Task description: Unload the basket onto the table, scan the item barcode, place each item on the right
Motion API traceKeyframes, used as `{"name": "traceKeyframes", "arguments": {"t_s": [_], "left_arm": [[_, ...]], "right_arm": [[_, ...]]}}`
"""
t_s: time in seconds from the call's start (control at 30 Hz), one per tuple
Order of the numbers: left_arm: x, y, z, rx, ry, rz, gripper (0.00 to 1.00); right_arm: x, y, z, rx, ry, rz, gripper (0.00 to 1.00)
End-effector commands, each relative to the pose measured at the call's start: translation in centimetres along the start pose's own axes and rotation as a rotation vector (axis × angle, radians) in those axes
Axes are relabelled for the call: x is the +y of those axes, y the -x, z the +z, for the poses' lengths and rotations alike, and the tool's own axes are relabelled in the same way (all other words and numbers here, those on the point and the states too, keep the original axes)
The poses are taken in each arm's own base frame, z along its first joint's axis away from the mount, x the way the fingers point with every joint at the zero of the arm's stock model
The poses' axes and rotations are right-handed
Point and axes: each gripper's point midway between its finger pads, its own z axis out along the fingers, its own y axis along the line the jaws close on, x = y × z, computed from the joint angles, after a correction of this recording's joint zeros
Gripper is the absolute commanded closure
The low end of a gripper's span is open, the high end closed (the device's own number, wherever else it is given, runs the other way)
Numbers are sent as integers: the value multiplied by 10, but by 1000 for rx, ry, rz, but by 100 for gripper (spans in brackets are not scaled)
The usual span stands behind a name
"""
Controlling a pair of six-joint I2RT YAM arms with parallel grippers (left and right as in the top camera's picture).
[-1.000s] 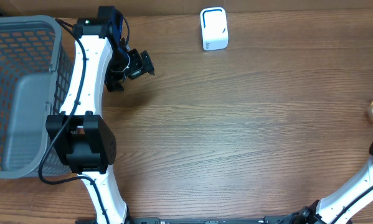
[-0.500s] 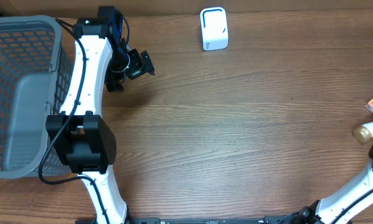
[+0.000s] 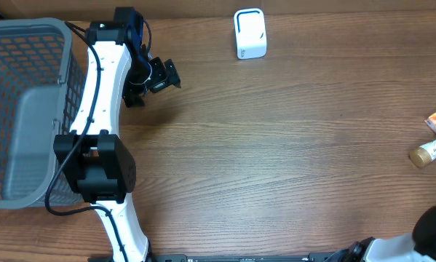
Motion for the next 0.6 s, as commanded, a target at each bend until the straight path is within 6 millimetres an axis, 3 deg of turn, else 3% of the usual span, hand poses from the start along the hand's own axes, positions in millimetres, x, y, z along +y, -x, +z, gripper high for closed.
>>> {"name": "traceKeyframes", "arguments": {"t_s": [0.0,0.07,0.2,0.27,0.33,0.37,0.47,0.57], "left_arm": [[0,2,-3,-14,4,-16,0],[0,2,-3,-14,4,-16,0],[0,2,-3,-14,4,-16,0],[0,2,-3,-14,4,-16,0],[0,2,-3,-14,4,-16,0],[0,2,-3,-14,4,-16,0],[0,2,-3,-14,4,-16,0],[0,2,-3,-14,4,-16,0]], "right_arm": [[22,-31,-32,31,97,-86,60],[28,-59,-49,40,126,-177,60],[34,-112,-66,56,202,-364,61],[29,-139,-70,73,227,-427,61],[8,-178,-71,68,247,-526,60],[1,-186,-69,73,250,-547,56],[-19,-204,-60,107,222,-575,0],[-40,-216,-48,166,156,-583,0]]}}
